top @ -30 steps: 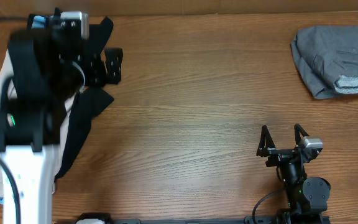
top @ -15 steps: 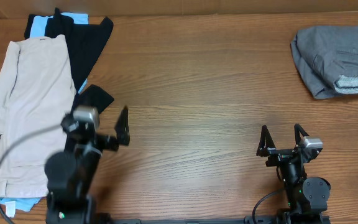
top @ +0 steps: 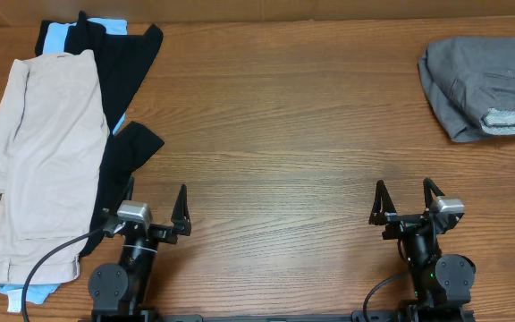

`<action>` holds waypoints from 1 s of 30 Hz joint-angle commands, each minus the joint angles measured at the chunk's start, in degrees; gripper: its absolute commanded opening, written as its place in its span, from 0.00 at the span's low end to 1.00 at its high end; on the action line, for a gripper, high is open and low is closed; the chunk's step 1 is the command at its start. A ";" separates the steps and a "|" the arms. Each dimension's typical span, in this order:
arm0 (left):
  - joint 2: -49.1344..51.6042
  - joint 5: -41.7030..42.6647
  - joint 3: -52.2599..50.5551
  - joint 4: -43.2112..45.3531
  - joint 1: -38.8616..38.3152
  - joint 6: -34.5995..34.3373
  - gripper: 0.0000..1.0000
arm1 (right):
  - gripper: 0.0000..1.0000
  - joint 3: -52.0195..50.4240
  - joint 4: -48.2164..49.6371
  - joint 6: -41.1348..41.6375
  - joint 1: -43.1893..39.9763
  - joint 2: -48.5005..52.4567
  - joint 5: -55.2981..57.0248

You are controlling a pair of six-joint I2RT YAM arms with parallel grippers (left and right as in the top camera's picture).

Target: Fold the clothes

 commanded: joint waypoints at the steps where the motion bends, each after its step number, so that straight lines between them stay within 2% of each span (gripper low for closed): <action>1: -2.23 -0.79 -1.36 -0.48 -0.31 0.46 1.00 | 1.00 -0.61 0.15 -0.02 0.28 -0.68 0.55; 13: -5.22 1.46 -1.36 -9.25 3.28 0.42 1.00 | 1.00 -0.61 0.15 -0.02 0.28 -0.68 0.55; 30: -5.11 1.62 -1.36 -9.29 4.17 0.00 1.00 | 1.00 -0.61 0.15 -0.02 0.28 -0.68 0.55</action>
